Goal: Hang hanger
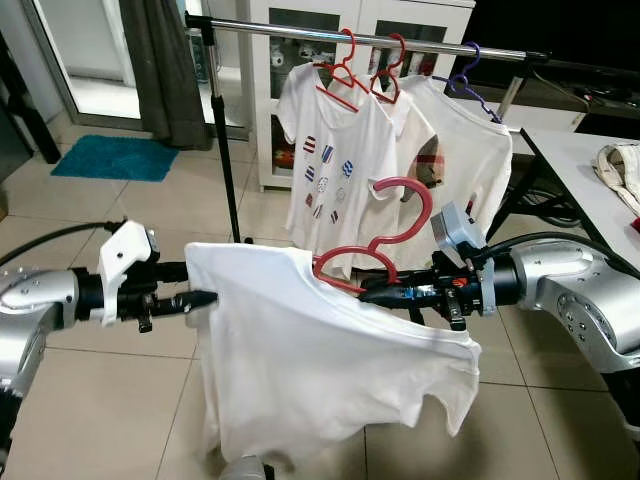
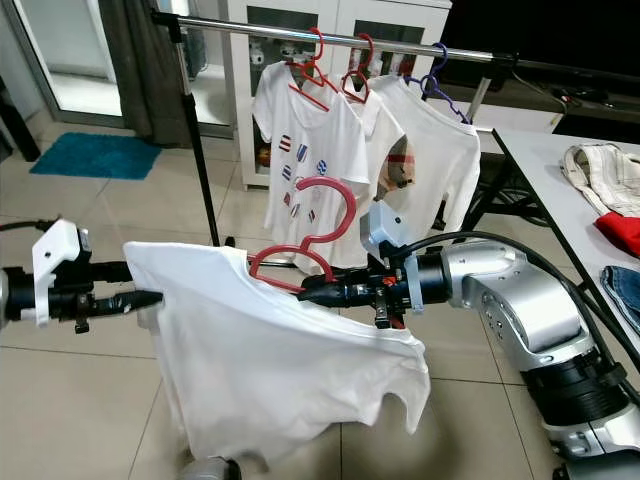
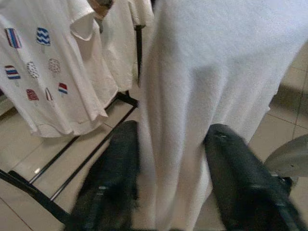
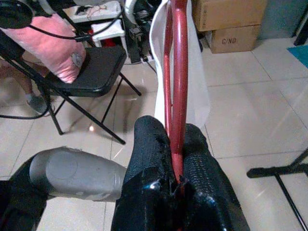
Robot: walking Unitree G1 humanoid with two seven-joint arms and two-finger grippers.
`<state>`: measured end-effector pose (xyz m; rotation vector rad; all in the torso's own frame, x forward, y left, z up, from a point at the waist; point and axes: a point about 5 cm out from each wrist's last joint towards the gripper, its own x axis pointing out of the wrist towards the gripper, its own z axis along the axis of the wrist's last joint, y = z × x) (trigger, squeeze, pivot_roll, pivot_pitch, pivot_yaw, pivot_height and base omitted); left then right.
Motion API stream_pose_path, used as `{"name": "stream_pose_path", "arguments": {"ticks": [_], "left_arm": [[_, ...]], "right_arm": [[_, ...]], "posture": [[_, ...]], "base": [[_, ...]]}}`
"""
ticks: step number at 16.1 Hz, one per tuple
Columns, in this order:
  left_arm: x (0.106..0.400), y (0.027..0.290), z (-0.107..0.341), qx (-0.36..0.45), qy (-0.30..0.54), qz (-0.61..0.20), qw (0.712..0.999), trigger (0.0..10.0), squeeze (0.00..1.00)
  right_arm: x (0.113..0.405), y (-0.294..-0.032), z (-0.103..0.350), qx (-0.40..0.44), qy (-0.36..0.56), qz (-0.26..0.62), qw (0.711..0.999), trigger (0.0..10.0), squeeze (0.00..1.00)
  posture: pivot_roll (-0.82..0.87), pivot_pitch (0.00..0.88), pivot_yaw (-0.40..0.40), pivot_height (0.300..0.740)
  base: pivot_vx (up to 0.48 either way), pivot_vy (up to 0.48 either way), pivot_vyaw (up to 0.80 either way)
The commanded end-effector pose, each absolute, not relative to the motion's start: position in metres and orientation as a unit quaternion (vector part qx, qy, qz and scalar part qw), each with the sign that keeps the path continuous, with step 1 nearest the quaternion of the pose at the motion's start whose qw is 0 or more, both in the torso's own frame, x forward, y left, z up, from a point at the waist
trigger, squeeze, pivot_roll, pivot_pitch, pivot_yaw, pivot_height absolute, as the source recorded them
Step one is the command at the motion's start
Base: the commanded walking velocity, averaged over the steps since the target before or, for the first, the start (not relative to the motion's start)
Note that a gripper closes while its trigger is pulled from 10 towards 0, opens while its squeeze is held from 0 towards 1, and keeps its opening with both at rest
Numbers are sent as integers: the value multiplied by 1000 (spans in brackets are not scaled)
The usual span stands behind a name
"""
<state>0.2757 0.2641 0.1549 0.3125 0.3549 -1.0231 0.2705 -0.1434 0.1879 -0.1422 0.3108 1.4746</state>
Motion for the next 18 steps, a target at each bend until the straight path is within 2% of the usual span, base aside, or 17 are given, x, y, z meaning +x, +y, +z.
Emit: {"name": "stream_pose_path", "arguments": {"ticks": [1, 11, 18], "left_arm": [[278, 262, 155, 153, 168, -490, 842, 0, 0], [280, 266, 156, 129, 146, -481, 855, 0, 0], [271, 281, 152, 55, 102, -399, 910, 0, 0]], "right_arm": [[269, -145, 196, -62, 121, 675, 725, 10000, 0], [264, -147, 193, -57, 124, 674, 726, 10000, 0], [265, -152, 193, -55, 123, 665, 734, 10000, 0]], "posture": [[-43, 0, 3, 740], [-40, 0, 17, 740], [-39, 0, 16, 740]], "base": [[0, 0, 0], [0, 0, 0], [0, 0, 0]]}}
